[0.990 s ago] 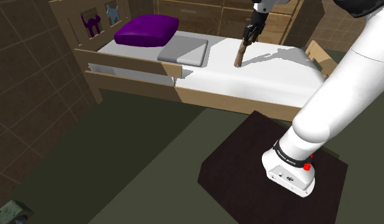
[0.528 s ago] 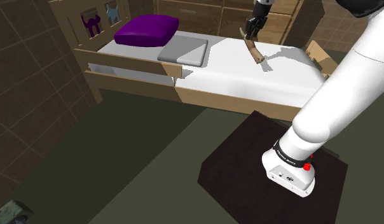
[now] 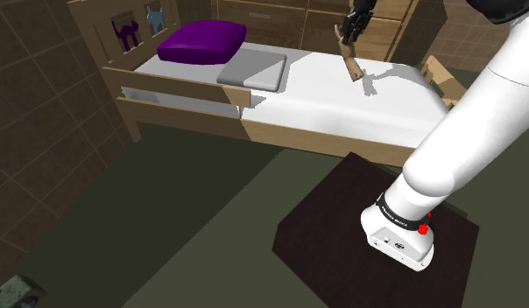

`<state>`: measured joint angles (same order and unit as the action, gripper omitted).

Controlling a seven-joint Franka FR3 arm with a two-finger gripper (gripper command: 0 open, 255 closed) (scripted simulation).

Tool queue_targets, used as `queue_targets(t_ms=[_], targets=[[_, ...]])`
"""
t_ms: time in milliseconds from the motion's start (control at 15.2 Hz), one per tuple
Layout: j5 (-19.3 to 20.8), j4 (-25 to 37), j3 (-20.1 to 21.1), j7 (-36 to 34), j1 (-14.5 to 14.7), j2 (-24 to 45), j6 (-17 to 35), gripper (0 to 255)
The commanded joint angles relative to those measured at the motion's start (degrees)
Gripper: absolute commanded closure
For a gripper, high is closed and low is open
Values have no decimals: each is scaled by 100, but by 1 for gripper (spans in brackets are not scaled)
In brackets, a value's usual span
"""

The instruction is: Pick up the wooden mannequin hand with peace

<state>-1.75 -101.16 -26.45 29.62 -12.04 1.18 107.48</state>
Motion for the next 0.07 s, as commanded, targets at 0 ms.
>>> queue_targets(t_ms=[0], targets=[[-8, 85, 3, -7, 3, 19, -68, 255]])
